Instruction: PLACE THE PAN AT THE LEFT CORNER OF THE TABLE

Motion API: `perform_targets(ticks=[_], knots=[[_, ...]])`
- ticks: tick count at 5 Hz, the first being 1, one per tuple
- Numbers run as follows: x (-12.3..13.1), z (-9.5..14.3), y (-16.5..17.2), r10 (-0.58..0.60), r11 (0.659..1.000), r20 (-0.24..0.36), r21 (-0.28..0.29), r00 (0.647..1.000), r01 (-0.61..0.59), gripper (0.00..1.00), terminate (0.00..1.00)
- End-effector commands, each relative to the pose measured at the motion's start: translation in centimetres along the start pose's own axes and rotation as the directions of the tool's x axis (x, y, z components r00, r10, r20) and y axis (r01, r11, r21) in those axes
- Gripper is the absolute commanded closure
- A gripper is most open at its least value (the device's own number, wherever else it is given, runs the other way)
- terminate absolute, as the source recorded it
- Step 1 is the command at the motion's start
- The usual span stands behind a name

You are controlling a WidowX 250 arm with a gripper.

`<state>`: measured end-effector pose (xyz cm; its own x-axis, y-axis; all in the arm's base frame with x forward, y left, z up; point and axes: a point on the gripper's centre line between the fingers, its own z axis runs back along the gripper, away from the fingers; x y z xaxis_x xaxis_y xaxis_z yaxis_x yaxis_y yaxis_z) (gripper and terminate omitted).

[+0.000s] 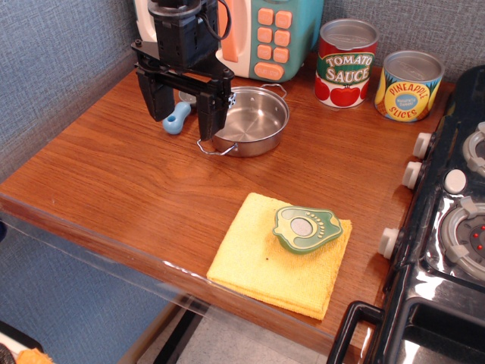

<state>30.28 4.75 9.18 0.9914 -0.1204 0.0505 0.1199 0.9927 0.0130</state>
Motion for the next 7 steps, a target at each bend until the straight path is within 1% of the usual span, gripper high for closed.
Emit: perform_targets(ticks=[1, 2, 3, 4, 5, 6, 7], knots=[[0.0, 0.0, 0.0, 0.000, 1.000, 0.000, 0.000, 1.000, 0.000, 0.00, 0.00], [2.2, -0.7, -0.7, -0.009, 1.000, 0.005, 0.013, 1.000, 0.009, 0.00, 0.00], [3.6, -1.2, -0.1, 0.006, 0.999, 0.000, 0.038, 1.000, -0.006, 0.00, 0.00], [4.7, -1.5, 2.3, 0.089, 0.994, 0.016, 0.055, 0.996, -0.090, 0.00, 0.00], [6.1, -1.8, 3.4, 0.123, 0.990, 0.023, 0.064, 0.992, -0.124, 0.00, 0.00], [7.0, -1.6, 4.9, 0.162, 0.983, 0.035, 0.082, 0.986, -0.165, 0.00, 0.00], [7.2, -2.6, 6.0, 0.208, 0.976, 0.013, 0.059, 0.978, -0.208, 0.00, 0.00]])
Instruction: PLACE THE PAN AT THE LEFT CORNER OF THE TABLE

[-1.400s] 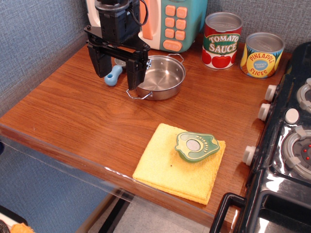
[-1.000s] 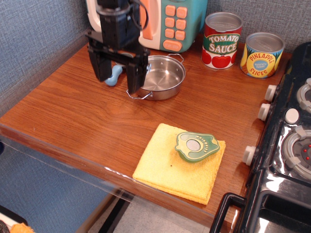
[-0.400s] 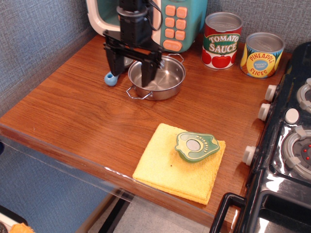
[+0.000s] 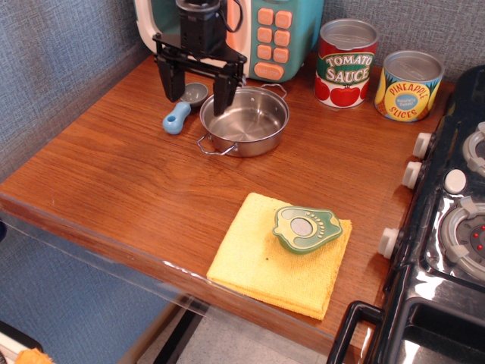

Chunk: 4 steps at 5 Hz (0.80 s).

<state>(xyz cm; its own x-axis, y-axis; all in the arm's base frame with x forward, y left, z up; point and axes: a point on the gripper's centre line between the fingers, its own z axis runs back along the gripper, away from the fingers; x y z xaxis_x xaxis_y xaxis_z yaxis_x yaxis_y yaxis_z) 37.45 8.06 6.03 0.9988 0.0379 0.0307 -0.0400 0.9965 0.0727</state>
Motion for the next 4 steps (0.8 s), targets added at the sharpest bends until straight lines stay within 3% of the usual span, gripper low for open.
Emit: perform_targets(ticks=[1, 2, 4], knots=[[0.9, 0.2, 1.1, 0.033, 0.999, 0.010, -0.028, 0.999, -0.033, 0.00, 0.00], [1.0, -0.4, 0.1, 0.016, 0.998, 0.003, -0.055, 1.000, -0.016, 0.00, 0.00], [1.3, -1.9, -1.0, 0.004, 0.999, 0.007, -0.052, 1.000, -0.004, 0.00, 0.00]])
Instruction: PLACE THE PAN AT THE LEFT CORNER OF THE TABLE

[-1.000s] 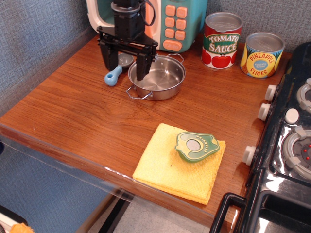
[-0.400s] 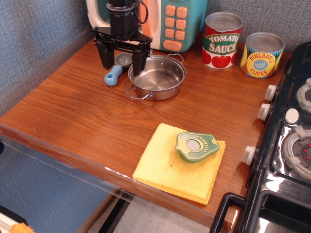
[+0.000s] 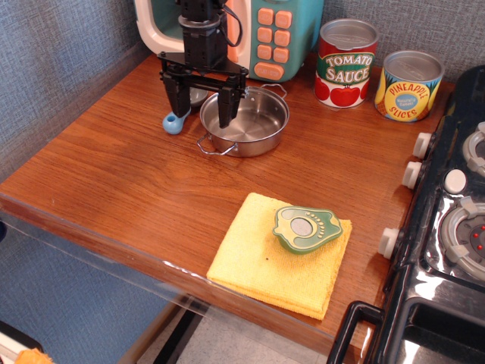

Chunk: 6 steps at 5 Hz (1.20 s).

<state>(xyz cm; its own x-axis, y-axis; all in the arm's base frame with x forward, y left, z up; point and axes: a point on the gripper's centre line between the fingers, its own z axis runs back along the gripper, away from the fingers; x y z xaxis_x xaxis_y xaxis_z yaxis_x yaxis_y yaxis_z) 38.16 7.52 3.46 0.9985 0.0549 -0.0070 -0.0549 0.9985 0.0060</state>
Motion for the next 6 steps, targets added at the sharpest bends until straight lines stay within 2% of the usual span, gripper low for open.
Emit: perform_targets(ticks=[1, 2, 3, 4, 5, 6], knots=[[0.6, 0.5, -0.4, -0.001, 1.000, 0.075, 0.017, 0.997, -0.001, 0.00, 0.00], [0.3, 0.2, -0.3, 0.006, 1.000, 0.082, 0.022, 0.997, -0.008, 1.00, 0.00], [-0.2, 0.5, -0.3, 0.004, 1.000, 0.078, 0.018, 0.997, -0.005, 1.00, 0.00], [-0.9, 2.6, -0.6, -0.002, 0.999, 0.100, -0.032, 0.995, 0.006, 1.00, 0.00], [-2.6, 6.1, -0.4, 0.000, 0.995, 0.144, -0.097, 0.990, 0.014, 1.00, 0.00], [-5.7, 8.4, 1.5, 0.015, 0.995, 0.171, -0.101, 0.985, 0.002, 1.00, 0.00]])
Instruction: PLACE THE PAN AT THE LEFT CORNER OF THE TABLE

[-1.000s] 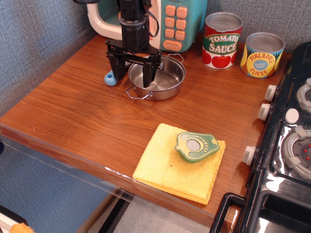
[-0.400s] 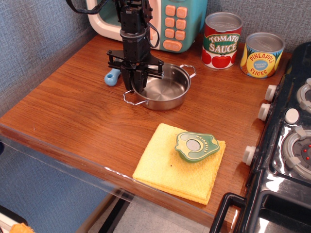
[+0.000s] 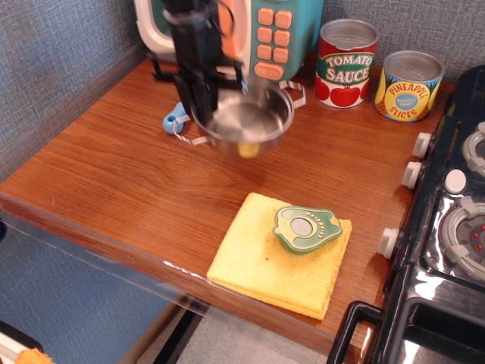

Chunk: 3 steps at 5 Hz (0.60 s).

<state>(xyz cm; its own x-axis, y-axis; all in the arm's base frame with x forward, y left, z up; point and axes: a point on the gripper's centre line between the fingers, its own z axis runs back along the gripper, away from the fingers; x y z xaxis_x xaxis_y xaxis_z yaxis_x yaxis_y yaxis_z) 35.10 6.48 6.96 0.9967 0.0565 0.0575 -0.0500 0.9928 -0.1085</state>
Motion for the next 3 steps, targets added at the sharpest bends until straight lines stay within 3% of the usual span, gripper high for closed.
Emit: perform_targets(ticks=[1, 2, 3], knots=[[-5.7, 6.1, 5.7, 0.065, 0.994, 0.105, 0.082, 0.992, -0.073, 1.00, 0.00], [-7.9, 5.1, 10.0, 0.130, 0.983, 0.082, 0.123, 0.988, -0.139, 1.00, 0.00], [-8.5, 3.4, 13.5, 0.186, 0.970, 0.071, 0.145, 0.980, -0.194, 1.00, 0.00]])
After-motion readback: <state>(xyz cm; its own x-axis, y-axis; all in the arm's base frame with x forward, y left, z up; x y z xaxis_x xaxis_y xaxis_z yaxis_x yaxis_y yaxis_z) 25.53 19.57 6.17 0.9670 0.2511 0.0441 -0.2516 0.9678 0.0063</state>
